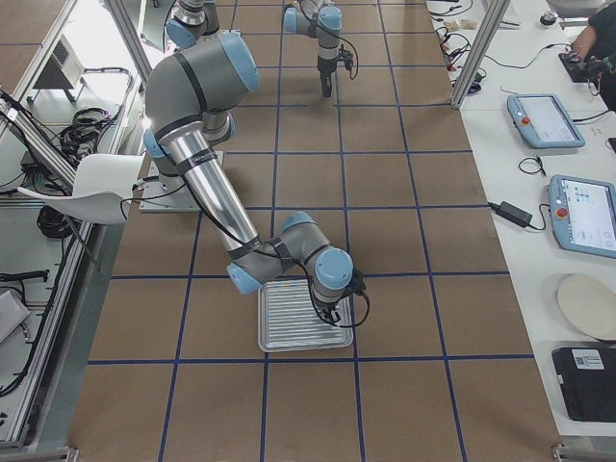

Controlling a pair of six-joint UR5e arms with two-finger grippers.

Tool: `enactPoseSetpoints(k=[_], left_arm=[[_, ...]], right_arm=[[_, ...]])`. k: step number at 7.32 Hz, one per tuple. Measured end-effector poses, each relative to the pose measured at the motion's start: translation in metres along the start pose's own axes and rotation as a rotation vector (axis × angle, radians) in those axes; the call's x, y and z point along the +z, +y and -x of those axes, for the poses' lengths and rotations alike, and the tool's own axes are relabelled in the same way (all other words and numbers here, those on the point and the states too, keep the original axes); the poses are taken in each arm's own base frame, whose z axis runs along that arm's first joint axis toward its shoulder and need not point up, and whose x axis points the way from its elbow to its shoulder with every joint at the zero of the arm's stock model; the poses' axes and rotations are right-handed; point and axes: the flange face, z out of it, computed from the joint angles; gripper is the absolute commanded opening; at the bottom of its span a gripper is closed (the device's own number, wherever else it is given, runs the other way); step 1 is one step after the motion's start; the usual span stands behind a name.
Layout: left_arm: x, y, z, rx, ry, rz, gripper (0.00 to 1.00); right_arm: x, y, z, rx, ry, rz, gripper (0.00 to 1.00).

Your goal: Place bearing gear from tray to pile

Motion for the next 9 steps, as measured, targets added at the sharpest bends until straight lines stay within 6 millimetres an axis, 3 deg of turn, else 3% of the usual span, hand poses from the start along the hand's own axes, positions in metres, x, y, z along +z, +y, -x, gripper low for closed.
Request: enactPoseSetpoints(k=[1, 2, 3, 5, 7, 9], left_arm=[[-0.005, -0.003, 0.005, 0.015, 0.001, -0.007, 0.0], [-0.012, -0.011, 0.025, 0.049, -0.018, -0.013, 0.0], [-0.018, -0.02, 0.059, 0.094, -0.063, -0.015, 0.0], [-0.022, -0.027, 0.158, 0.161, -0.124, 0.021, 0.0], [-0.03, -0.021, 0.234, 0.199, -0.135, 0.038, 0.0], [-0.039, -0.021, 0.286, 0.234, -0.148, 0.039, 0.0]], right_arm=[[0.0, 0.0, 0.0, 0.0, -0.001, 0.0, 0.33], [0.001, 0.0, 0.0, 0.0, -0.001, 0.0, 0.25], [0.001, 0.0, 0.0, 0.0, -0.001, 0.001, 0.19], [-0.007, 0.001, 0.001, 0.006, 0.002, 0.004, 0.17], [-0.041, -0.004, 0.015, 0.031, -0.003, 0.009, 0.18], [-0.1, -0.027, 0.064, 0.108, -0.048, 0.023, 0.18]])
